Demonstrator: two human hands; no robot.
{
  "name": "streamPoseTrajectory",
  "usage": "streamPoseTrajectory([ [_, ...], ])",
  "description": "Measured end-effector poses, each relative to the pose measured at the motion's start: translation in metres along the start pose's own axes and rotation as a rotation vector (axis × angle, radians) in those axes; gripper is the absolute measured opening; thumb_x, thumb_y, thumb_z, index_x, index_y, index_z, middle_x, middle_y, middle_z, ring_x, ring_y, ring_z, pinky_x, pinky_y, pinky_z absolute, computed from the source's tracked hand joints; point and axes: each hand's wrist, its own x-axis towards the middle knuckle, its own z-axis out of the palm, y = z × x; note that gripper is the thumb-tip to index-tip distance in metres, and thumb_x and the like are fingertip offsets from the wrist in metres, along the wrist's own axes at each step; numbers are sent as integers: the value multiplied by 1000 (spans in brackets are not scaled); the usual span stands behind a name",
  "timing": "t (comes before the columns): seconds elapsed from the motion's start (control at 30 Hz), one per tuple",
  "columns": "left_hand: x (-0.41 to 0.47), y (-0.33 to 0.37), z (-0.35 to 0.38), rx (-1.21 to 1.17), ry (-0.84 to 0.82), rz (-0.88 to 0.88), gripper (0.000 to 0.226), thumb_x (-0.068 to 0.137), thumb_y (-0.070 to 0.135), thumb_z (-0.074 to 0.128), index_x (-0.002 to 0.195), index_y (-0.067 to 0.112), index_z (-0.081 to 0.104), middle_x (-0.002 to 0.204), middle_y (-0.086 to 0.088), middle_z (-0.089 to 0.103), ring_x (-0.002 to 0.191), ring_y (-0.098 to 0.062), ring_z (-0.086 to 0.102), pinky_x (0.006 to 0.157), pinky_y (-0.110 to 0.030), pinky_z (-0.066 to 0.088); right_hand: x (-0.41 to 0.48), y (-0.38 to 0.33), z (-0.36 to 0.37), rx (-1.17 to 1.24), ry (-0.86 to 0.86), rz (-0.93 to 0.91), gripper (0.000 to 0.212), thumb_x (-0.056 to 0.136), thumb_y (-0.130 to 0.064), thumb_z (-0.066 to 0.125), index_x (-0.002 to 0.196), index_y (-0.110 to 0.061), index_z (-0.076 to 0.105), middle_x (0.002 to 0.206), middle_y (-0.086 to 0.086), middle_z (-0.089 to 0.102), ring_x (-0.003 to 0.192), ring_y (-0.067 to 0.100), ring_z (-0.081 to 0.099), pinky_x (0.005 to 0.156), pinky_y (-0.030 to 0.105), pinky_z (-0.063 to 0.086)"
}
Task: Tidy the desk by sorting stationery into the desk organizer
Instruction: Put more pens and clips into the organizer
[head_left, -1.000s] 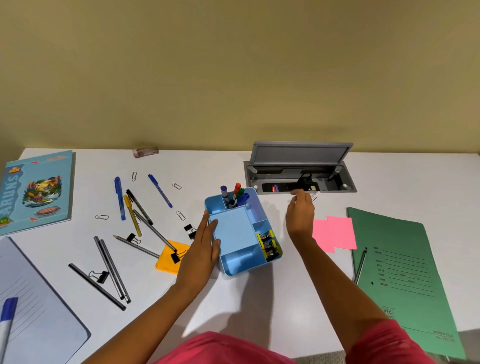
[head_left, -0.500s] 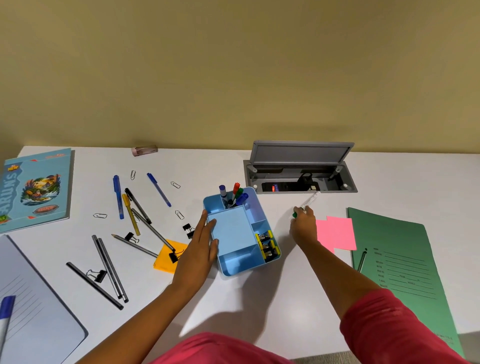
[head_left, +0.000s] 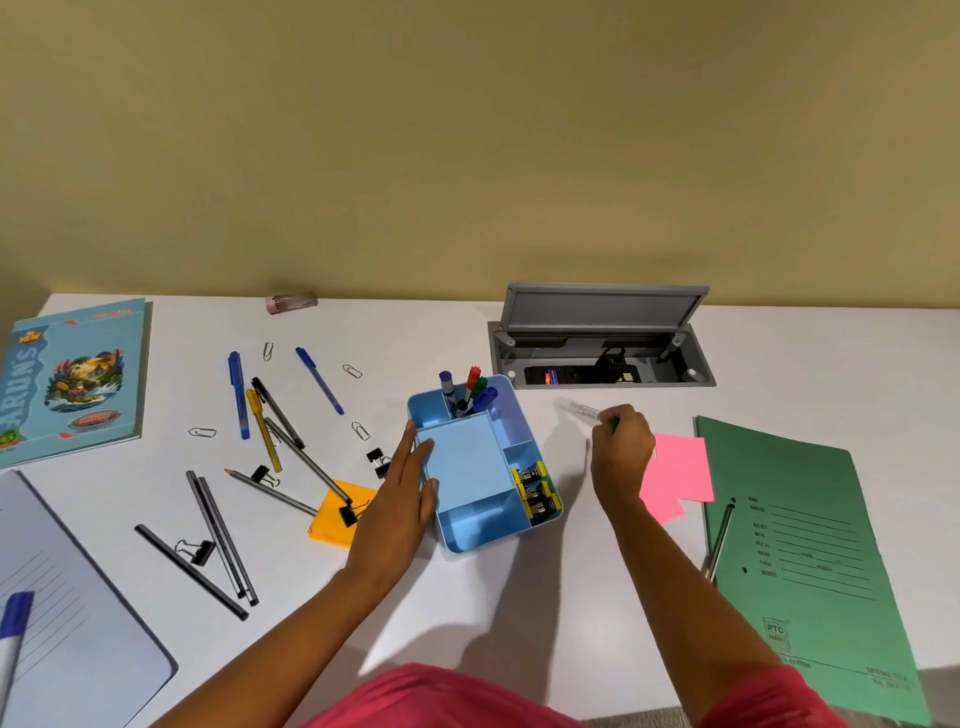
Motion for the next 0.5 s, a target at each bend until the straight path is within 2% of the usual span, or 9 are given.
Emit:
streamPoseTrajectory([
  [0.17, 0, -1, 0, -7, 2, 10, 50, 98, 39, 35, 145, 34, 21, 151, 30, -7, 116, 6, 33, 73, -9, 48, -15, -58, -28, 290, 152, -160, 13, 93, -11, 55, 106, -8, 57, 98, 4, 61, 87, 10, 54, 70, 7, 40],
  [0.23, 0, -1, 0, -10, 3, 9, 49, 99, 38, 36, 145, 34, 22, 151, 30, -7, 115, 6, 35, 73, -13, 51, -25, -79, -39, 376, 181, -314, 13, 94, -10, 54, 106, -6, 57, 95, 2, 59, 83, 3, 52, 69, 4, 39],
  [0.33, 0, -1, -1, -7, 7, 10, 48, 99, 36, 37, 145, 33, 22, 151, 29, -6, 116, 6, 32, 75, -13, 49, -37, -99, -44, 415, 107, -488, 15, 94, -4, 52, 108, -1, 57, 96, 3, 57, 83, -5, 50, 72, 4, 39],
  [0.5, 0, -1, -1, -1, 16, 18, 48, 99, 37, 37, 145, 33, 23, 152, 29, -7, 118, 4, 35, 76, -16, 50, -50, -114, -28, 370, -152, -469, 22, 97, -6, 48, 117, -6, 57, 106, -6, 54, 90, -2, 51, 80, 0, 37],
])
